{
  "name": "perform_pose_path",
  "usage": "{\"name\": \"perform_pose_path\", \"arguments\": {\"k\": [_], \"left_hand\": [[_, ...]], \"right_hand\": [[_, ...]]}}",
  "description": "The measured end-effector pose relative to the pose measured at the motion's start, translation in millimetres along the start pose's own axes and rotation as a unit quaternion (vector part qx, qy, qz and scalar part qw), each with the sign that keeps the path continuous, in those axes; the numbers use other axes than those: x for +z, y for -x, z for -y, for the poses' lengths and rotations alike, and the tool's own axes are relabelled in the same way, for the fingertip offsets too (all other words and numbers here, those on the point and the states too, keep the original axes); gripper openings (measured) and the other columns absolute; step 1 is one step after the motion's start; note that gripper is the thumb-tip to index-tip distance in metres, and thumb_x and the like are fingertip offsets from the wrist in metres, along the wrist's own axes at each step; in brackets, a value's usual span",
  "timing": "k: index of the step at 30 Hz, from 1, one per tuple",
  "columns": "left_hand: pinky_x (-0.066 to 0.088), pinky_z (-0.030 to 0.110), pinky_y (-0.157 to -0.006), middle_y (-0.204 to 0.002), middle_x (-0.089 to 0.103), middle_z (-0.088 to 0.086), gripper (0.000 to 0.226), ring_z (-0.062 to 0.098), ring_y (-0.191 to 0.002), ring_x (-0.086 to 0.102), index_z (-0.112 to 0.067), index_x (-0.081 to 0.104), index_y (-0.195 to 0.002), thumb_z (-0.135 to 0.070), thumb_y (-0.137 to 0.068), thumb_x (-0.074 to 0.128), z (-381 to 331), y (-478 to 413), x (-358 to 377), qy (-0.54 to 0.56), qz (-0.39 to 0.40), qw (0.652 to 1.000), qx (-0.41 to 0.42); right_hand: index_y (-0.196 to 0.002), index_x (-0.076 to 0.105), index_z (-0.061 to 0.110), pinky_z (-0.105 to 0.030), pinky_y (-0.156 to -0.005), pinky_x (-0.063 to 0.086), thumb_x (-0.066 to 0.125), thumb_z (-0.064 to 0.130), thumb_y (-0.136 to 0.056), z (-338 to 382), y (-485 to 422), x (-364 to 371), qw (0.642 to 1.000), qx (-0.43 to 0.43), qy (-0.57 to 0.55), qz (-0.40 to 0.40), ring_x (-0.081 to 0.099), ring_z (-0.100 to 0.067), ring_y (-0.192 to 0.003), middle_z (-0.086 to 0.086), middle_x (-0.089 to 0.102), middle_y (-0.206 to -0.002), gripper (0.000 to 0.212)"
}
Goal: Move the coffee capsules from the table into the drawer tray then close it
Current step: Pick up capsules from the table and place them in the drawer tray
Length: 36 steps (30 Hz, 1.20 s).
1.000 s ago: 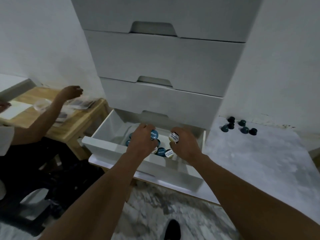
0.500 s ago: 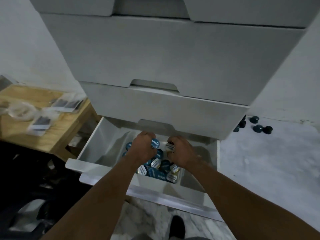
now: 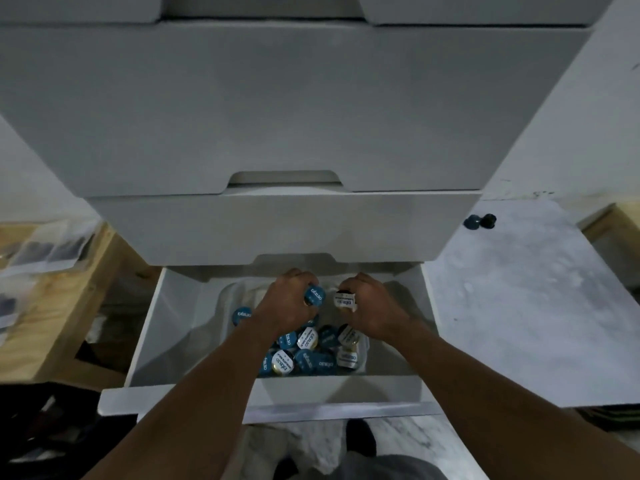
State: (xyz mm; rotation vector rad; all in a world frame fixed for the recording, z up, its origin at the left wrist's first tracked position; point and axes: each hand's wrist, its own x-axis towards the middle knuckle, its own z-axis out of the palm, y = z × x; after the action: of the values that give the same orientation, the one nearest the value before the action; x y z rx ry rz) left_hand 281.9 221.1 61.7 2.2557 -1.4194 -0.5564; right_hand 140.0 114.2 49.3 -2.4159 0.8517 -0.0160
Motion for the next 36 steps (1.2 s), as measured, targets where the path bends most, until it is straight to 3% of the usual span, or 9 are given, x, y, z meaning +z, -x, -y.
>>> {"name": "perform_pose_path", "arguments": {"k": [6,12,21,28,36], "left_hand": [[0.044,0.023,-0.085,-0.115,0.060,0.008,0.048,0.022,-0.103,0.058,-0.012,0.062,-0.119,-0.014,-0.072,0.072,-3,-5,13,-0.003,0.031,0.999,0.012],[0.045,0.026,-0.088,-0.118,0.060,0.007,0.051,0.022,-0.106,0.056,-0.016,0.061,-0.122,-0.020,-0.072,0.072,0,-8,20,-0.016,0.053,0.998,0.003],[0.048,0.033,-0.090,-0.118,0.059,0.009,0.050,0.024,-0.106,0.055,-0.016,0.059,-0.123,-0.020,-0.075,0.072,5,-13,27,-0.037,0.089,0.995,-0.012],[0.047,0.032,-0.094,-0.126,0.057,0.006,0.054,0.022,-0.113,0.054,-0.018,0.055,-0.128,-0.024,-0.077,0.070,8,-18,25,-0.030,0.111,0.993,-0.032],[0.050,0.027,-0.093,-0.114,0.066,0.006,0.033,0.016,-0.102,0.062,-0.019,0.063,-0.120,-0.018,-0.087,0.065,10,-16,21,0.010,0.100,0.994,-0.053]], "right_hand": [[-0.097,0.065,0.016,-0.028,-0.080,0.046,0.072,0.018,-0.075,-5,1,-2,0.999,-0.011,0.031,0.002,0.055,-0.020,-0.092,-0.005,0.061,-0.101,0.024],[-0.095,0.065,0.016,-0.028,-0.074,0.048,0.069,0.018,-0.075,-12,-2,-4,0.999,-0.017,0.041,0.007,0.059,-0.021,-0.091,-0.005,0.060,-0.101,0.020],[-0.122,0.059,0.015,-0.036,-0.088,0.053,0.067,0.017,-0.083,-12,-8,3,0.998,-0.011,0.052,0.044,0.056,-0.025,-0.106,-0.005,0.053,-0.121,0.040],[-0.130,0.053,0.013,-0.039,-0.097,0.049,0.066,0.020,-0.084,-13,-12,2,0.994,-0.023,0.070,0.080,0.051,-0.026,-0.117,-0.009,0.051,-0.129,0.049],[-0.111,0.066,0.021,-0.029,-0.076,0.048,0.066,0.027,-0.084,-18,-14,-5,0.992,-0.036,0.078,0.090,0.059,-0.023,-0.099,-0.005,0.062,-0.116,0.028]]}}
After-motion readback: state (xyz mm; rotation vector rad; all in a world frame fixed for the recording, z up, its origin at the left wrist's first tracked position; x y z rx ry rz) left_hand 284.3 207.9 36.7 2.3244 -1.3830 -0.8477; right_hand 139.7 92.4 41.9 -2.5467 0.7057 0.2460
